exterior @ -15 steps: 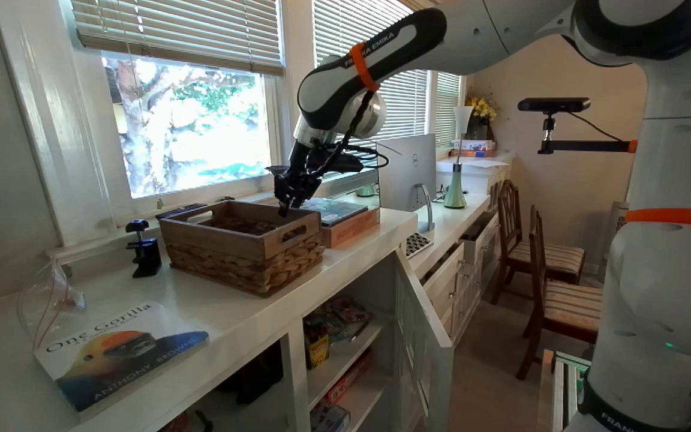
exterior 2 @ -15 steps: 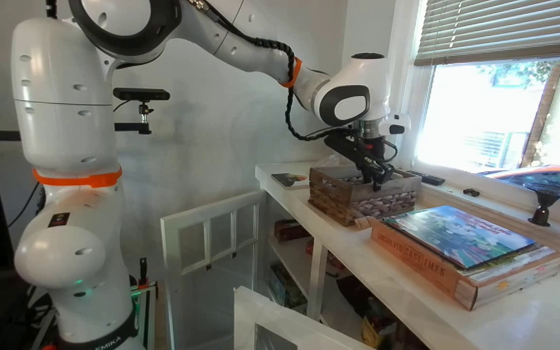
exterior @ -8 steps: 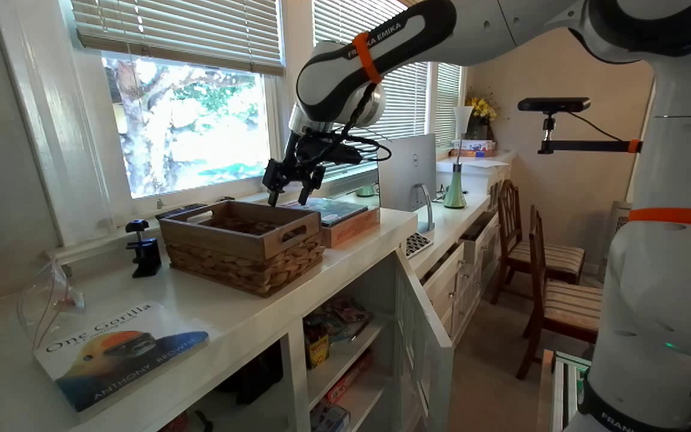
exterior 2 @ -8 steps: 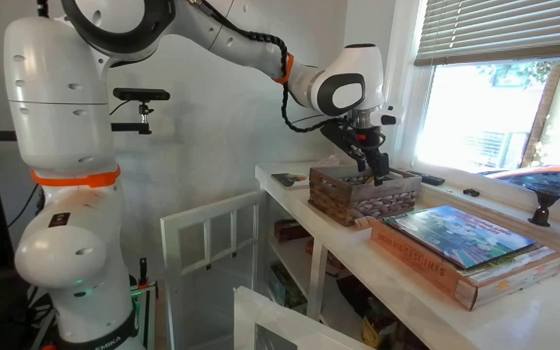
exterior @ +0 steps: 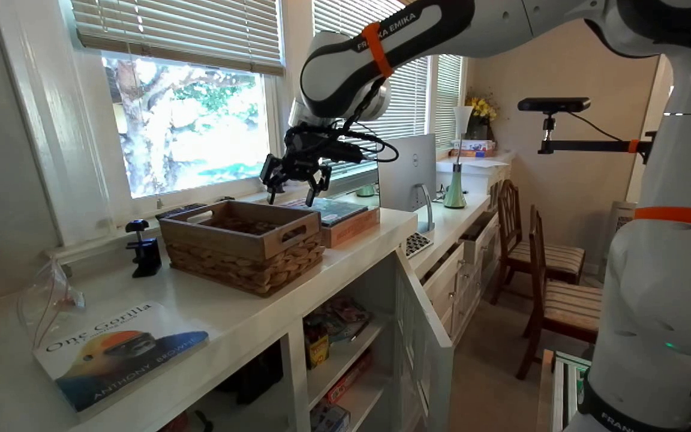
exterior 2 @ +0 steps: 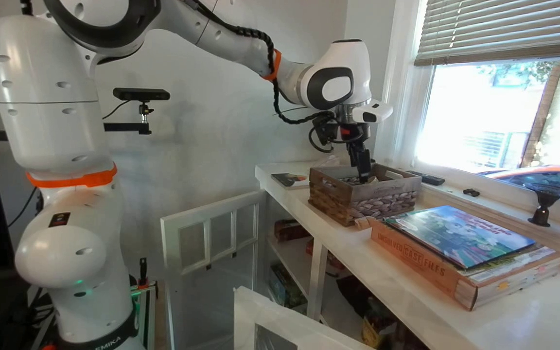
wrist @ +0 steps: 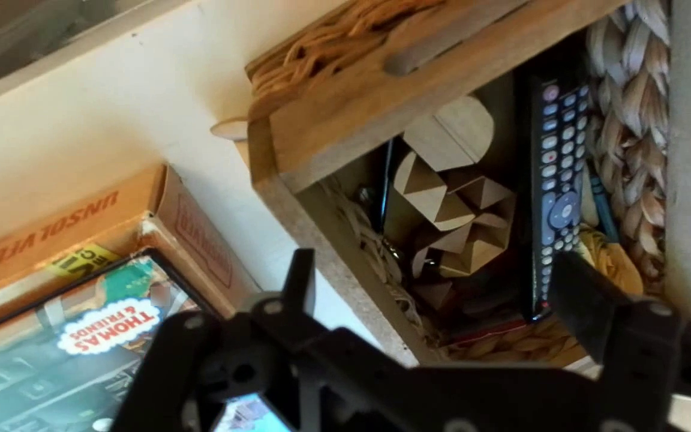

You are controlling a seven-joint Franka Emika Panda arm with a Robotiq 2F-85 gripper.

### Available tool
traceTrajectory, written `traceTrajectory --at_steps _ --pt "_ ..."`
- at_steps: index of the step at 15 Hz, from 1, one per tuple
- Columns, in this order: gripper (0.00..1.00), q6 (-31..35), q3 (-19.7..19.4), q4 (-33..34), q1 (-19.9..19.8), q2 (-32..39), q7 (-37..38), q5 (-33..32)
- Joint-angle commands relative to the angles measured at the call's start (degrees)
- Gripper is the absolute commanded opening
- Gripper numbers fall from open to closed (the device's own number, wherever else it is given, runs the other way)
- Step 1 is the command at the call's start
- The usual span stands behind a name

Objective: Put the basket on top of the box.

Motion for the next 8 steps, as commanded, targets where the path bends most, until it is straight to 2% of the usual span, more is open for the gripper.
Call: traceTrajectory --at_steps 1,8 --pt "1.0 -1.5 0.7 -2.7 -0.2 -1.5 8.2 -2.2" --pt "1.0 -4.6 0.9 -2.7 -0.3 -2.7 13.3 -3.2"
